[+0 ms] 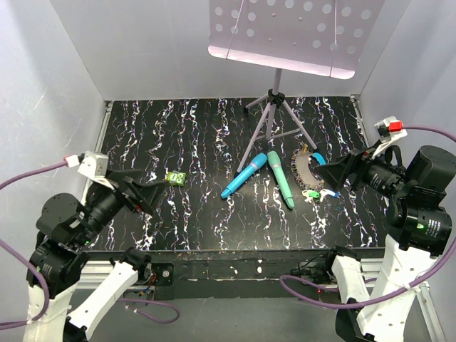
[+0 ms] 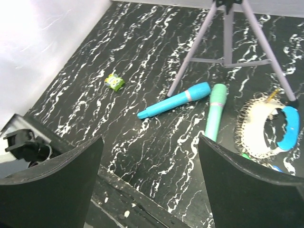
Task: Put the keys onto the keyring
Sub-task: Reset both arms
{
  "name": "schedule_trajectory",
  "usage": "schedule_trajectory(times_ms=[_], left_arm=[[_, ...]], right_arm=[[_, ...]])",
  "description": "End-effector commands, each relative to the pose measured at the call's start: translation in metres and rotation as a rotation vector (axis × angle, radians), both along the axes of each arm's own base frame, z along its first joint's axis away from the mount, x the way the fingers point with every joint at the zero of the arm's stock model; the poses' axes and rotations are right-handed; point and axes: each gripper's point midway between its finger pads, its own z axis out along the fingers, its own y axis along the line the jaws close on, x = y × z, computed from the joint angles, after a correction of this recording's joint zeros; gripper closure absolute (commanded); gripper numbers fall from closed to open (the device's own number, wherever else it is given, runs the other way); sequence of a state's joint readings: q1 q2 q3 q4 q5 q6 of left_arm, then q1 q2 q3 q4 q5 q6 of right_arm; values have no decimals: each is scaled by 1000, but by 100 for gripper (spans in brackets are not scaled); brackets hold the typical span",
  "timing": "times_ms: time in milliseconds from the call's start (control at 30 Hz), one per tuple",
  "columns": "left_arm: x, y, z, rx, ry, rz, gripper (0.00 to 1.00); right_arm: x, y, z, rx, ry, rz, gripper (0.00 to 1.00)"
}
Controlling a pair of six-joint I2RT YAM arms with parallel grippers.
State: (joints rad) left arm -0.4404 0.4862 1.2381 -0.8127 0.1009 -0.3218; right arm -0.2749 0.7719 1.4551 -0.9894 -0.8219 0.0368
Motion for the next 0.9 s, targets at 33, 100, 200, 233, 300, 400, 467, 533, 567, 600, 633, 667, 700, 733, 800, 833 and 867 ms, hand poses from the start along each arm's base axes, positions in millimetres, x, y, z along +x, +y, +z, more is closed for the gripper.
schedule_trajectory(times_ms=[33, 100, 200, 233, 300, 400, 467, 533, 567, 600, 633, 667, 700, 733, 800, 833, 867], left_arm=[[5, -20, -5, -50, 17, -80, 2], [7, -1, -6, -19, 4, 16, 2], [3, 15, -7, 14, -14, 81, 2], [3, 17, -10, 25, -10, 87, 2], [4, 17, -15, 37, 5, 90, 2], [8, 13, -24, 46, 37, 80, 2], [10, 11, -27, 44, 44, 77, 2], [11, 10, -29, 43, 49, 74, 2], [11, 10, -29, 46, 47, 74, 2], [11, 10, -30, 47, 50, 74, 2], [12, 10, -30, 49, 51, 75, 2], [12, 10, -31, 51, 51, 75, 2], [12, 10, -30, 51, 50, 77, 2], [12, 11, -31, 54, 52, 80, 2], [12, 11, -32, 54, 50, 78, 2], [12, 11, -33, 53, 48, 78, 2], [12, 10, -33, 49, 47, 74, 2]], right_arm=[[-4, 5, 4, -7, -38, 46, 10], [5, -10, 4, -43, -49, -58, 10], [15, -25, 4, -35, -49, -178, 10], [18, -27, 3, -12, -38, -207, 9], [24, -32, 1, 21, -18, -249, 9], [27, -33, 0, 53, -2, -268, 9], [28, -35, 0, 54, -3, -281, 9], [30, -37, 0, 50, -3, -296, 9], [30, -38, -1, 48, -6, -299, 8], [30, -38, 0, 48, -9, -299, 8], [30, -38, 0, 49, -9, -299, 8], [31, -38, -3, 50, -2, -299, 8], [32, -38, -3, 52, 0, -300, 8], [32, -38, -5, 52, 3, -298, 8], [32, -37, -6, 54, 7, -291, 8], [32, -37, -7, 55, 8, -289, 8], [33, -36, -8, 57, 12, -284, 8]])
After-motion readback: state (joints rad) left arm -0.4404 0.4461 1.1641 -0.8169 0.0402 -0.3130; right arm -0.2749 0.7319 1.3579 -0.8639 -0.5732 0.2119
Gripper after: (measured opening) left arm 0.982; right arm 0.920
